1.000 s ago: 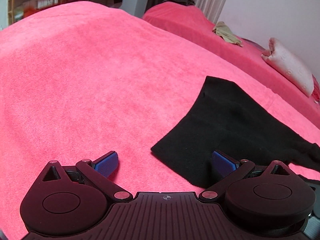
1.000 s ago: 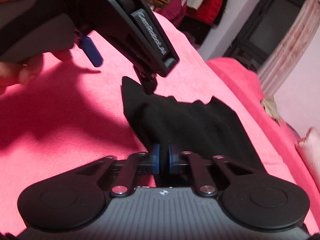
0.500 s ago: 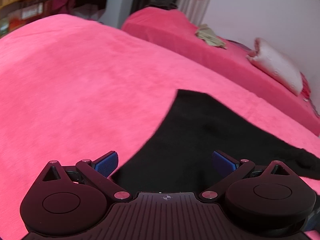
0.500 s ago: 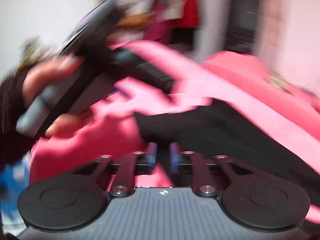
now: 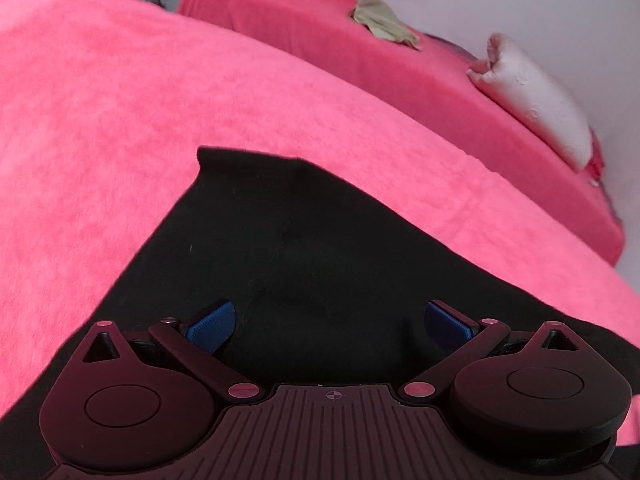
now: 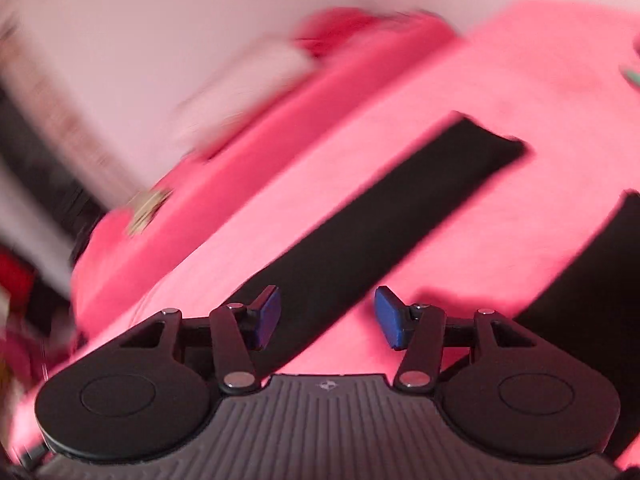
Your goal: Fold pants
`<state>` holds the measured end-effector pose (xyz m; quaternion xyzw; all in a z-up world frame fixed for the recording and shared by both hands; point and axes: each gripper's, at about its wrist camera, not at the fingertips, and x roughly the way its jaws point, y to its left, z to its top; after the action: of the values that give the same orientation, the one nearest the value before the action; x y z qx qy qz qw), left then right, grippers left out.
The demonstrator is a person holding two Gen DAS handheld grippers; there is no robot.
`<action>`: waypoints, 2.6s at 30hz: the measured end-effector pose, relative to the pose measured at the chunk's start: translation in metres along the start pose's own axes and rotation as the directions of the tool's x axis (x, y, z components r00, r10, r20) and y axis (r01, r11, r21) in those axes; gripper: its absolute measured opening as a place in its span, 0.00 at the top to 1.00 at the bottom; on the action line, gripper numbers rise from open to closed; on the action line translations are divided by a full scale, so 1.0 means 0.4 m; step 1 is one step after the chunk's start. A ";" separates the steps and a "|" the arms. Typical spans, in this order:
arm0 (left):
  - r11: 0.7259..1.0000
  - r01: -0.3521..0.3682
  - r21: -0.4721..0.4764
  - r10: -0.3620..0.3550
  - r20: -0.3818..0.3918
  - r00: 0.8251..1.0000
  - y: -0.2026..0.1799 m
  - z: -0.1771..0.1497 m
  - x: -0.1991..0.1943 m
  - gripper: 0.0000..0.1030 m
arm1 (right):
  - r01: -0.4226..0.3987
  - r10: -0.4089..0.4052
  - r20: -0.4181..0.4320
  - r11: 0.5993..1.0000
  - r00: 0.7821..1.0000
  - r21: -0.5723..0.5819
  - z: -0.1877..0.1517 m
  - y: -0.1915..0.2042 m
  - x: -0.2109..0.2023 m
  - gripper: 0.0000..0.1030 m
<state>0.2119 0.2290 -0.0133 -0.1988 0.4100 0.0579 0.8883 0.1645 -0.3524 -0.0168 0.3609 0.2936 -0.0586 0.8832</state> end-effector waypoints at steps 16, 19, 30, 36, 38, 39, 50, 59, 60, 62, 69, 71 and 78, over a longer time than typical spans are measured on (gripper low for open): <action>0.964 -0.165 0.209 0.146 0.103 0.984 -0.065 -0.048 0.038 0.00 | -0.017 -0.002 0.123 0.988 0.992 0.152 0.094 -0.088 0.132 0.87; 0.967 -0.158 0.202 0.138 0.109 0.984 -0.062 -0.049 0.035 0.00 | 0.095 -0.109 0.228 0.993 0.968 0.070 0.107 -0.090 0.083 0.87; 0.961 -0.167 0.219 0.145 0.113 0.983 -0.070 -0.054 0.039 0.00 | 0.284 -0.228 0.329 0.950 0.916 -0.132 0.062 0.011 0.008 0.63; 0.963 -0.163 0.216 0.141 0.114 0.983 -0.067 -0.055 0.036 0.00 | 0.189 -0.086 0.246 0.882 0.965 -0.433 0.004 0.100 0.044 0.39; 0.964 -0.160 0.215 0.138 0.114 0.984 -0.065 -0.055 0.035 0.00 | 0.220 -0.138 0.219 0.884 0.966 -0.412 0.031 0.073 0.056 0.32; 0.964 -0.158 0.214 0.136 0.114 0.984 -0.065 -0.055 0.034 0.00 | 0.196 -0.154 0.137 0.896 0.979 -0.398 0.051 0.041 0.076 0.31; 0.961 -0.167 0.221 0.144 0.116 0.983 -0.069 -0.056 0.034 0.00 | 0.278 -0.203 0.226 0.882 0.953 -0.381 0.065 -0.019 0.060 0.27; 0.989 -0.069 0.134 0.065 0.034 0.997 -0.026 -0.005 -0.002 0.00 | 0.213 -0.109 0.201 0.750 0.974 -0.626 -0.118 0.199 0.002 0.21; 0.994 -0.044 0.104 0.042 0.016 0.999 -0.013 0.005 -0.010 0.00 | 0.106 -0.023 0.130 0.731 0.991 -0.674 -0.162 0.240 -0.020 0.21; 0.998 0.007 0.059 -0.005 -0.026 1.000 0.012 0.023 -0.025 0.00 | -0.117 0.146 -0.029 0.647 0.989 -0.753 -0.266 0.327 -0.059 0.21; 0.996 -0.039 0.078 0.047 -0.103 0.994 0.074 0.055 -0.040 0.00 | -0.522 0.317 -0.483 0.047 0.816 -0.851 -0.660 0.582 -0.174 0.19; 0.998 -0.029 0.063 0.037 -0.129 0.991 0.093 0.054 -0.027 0.00 | -0.554 0.286 -0.549 -0.071 0.786 -0.830 -0.745 0.632 -0.176 0.20; 0.998 -0.005 0.065 0.013 -0.124 0.992 0.104 0.056 -0.027 0.00 | -0.533 0.237 -0.568 -0.198 0.788 -0.823 -0.894 0.704 -0.105 0.43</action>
<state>0.2098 0.2766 -0.0048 -0.1716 0.4669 0.0360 0.8667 0.0485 0.0896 -0.0263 -0.3047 0.2058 0.4818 0.7954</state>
